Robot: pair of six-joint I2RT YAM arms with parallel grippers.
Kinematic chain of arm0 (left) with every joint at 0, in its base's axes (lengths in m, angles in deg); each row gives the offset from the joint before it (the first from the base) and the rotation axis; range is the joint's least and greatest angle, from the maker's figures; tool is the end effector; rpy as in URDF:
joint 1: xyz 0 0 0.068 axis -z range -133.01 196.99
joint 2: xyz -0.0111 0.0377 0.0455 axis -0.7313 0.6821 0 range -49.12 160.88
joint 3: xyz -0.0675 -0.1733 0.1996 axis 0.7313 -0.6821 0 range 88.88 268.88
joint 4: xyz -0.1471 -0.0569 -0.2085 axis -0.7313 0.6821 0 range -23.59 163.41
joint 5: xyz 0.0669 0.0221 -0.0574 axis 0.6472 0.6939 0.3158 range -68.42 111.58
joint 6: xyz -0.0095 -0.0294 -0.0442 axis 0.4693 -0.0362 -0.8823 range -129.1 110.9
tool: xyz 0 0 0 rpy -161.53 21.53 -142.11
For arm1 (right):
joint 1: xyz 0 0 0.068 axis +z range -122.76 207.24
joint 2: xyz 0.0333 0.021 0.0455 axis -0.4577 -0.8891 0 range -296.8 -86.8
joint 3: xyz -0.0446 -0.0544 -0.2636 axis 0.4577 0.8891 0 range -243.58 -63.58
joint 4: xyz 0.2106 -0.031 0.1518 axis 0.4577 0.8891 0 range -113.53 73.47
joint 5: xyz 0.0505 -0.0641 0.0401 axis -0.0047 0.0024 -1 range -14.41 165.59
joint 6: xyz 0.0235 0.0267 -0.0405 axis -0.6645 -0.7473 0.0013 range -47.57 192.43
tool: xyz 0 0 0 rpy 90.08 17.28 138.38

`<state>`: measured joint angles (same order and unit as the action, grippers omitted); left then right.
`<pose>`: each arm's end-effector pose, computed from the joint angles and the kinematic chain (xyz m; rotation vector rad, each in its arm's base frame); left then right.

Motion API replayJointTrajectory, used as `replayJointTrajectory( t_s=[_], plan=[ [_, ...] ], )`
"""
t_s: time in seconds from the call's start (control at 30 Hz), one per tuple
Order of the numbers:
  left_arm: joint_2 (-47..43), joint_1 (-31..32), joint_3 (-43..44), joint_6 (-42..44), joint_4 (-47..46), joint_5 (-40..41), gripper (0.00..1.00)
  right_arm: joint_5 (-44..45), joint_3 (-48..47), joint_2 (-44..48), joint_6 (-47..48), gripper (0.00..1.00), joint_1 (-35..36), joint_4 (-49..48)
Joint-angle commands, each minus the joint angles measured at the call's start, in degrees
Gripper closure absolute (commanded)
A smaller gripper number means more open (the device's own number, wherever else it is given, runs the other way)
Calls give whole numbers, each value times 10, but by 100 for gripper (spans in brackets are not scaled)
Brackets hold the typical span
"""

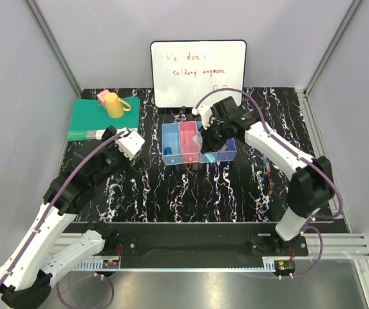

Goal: Sort the stationery into containers
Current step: Pick up the stationery from the corner of the board, then place the stationery in the storage box.

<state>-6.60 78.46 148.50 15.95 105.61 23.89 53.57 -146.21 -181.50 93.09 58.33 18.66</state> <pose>0.1231 -0.0738 0.3801 0.9029 1.7356 -0.0343 0.2982 0.1955 0.2973 -1.2325 2.1812 0.5578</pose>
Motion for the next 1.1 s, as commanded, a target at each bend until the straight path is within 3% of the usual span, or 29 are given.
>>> replayJointTrajectory(
  t_s=[0.0, 0.3, 0.9, 1.07],
  plan=[
    [-15, 3, -4, 10, -27, -2, 1, 14, -60, -47, -151, 100, -9, -82],
    [-9, 3, -6, 24, -30, 2, 1, 60, -140, -152, -217, 100, -71, -118],
    [-2, 2, -13, 25, -49, -8, 1, 23, -108, -221, -176, 100, -75, -133],
    [-7, 3, -15, 25, -50, -10, 1, 9, -104, -226, -171, 82, -75, -132]
  ],
)
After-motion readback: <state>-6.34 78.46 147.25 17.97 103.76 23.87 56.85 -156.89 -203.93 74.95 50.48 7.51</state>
